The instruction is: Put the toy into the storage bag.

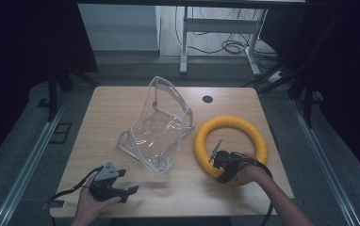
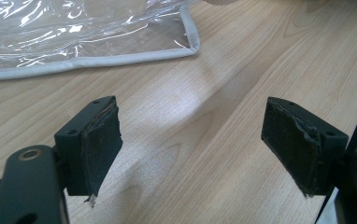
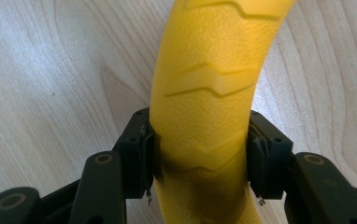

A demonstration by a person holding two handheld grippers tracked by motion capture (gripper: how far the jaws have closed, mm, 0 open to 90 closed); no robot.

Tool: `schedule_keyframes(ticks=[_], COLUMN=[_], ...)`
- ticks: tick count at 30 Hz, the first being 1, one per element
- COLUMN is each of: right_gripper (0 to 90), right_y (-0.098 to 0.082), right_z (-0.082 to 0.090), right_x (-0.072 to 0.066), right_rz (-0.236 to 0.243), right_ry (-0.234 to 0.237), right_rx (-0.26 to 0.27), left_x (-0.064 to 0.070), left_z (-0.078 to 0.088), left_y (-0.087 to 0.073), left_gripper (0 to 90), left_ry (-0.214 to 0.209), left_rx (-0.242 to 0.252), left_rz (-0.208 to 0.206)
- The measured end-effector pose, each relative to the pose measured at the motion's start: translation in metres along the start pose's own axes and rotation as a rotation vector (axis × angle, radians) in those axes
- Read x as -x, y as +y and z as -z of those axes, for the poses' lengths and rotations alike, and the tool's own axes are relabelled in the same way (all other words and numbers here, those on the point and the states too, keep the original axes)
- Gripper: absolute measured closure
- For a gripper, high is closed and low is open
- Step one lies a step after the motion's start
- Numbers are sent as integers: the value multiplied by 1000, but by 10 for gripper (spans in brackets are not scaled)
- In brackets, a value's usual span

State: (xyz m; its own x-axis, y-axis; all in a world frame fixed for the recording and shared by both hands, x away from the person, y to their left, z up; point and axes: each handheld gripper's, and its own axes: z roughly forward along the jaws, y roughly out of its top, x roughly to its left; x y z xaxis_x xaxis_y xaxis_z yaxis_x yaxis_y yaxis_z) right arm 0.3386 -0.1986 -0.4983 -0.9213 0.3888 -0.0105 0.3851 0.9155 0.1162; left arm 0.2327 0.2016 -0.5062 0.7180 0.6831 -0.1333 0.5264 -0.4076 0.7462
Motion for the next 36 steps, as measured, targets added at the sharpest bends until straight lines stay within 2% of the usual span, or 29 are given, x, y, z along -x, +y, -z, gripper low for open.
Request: schedule_keyframes(ticks=[4, 6, 9, 12, 13, 18, 22, 30, 31, 36], right_gripper=[511, 513, 514, 515, 515, 516, 517, 518, 519, 520], right_y=[2, 1, -3, -6, -7, -12, -15, -22, -24, -27], right_z=[0, 2, 9, 18, 22, 39, 48, 61, 64, 71], right_x=[1, 3, 5, 10, 11, 18, 22, 27, 28, 30], right_rz=[10, 9, 0, -14, -19, -60, -74, -103, -118, -132], right_ry=[13, 17, 28, 66, 63, 99, 116, 132, 134, 128], right_rx=[-15, 0, 49, 109, 115, 211, 271, 356, 377, 418], left_x=[0, 0, 0, 0, 0, 0, 0, 0, 0, -1], left_z=[0, 1, 1, 1, 1, 1, 1, 1, 1, 1], left_y=[0, 0, 0, 0, 0, 0, 0, 1, 1, 1], left_gripper=[197, 197, 197, 197, 197, 197, 197, 198, 198, 198], left_ry=[2, 2, 2, 2, 2, 3, 3, 3, 3, 4], left_rx=[0, 2, 3, 4, 5, 7, 6, 9, 9, 11], left_rz=[-2, -2, -1, 1, 1, 2, 1, 3, 3, 5])
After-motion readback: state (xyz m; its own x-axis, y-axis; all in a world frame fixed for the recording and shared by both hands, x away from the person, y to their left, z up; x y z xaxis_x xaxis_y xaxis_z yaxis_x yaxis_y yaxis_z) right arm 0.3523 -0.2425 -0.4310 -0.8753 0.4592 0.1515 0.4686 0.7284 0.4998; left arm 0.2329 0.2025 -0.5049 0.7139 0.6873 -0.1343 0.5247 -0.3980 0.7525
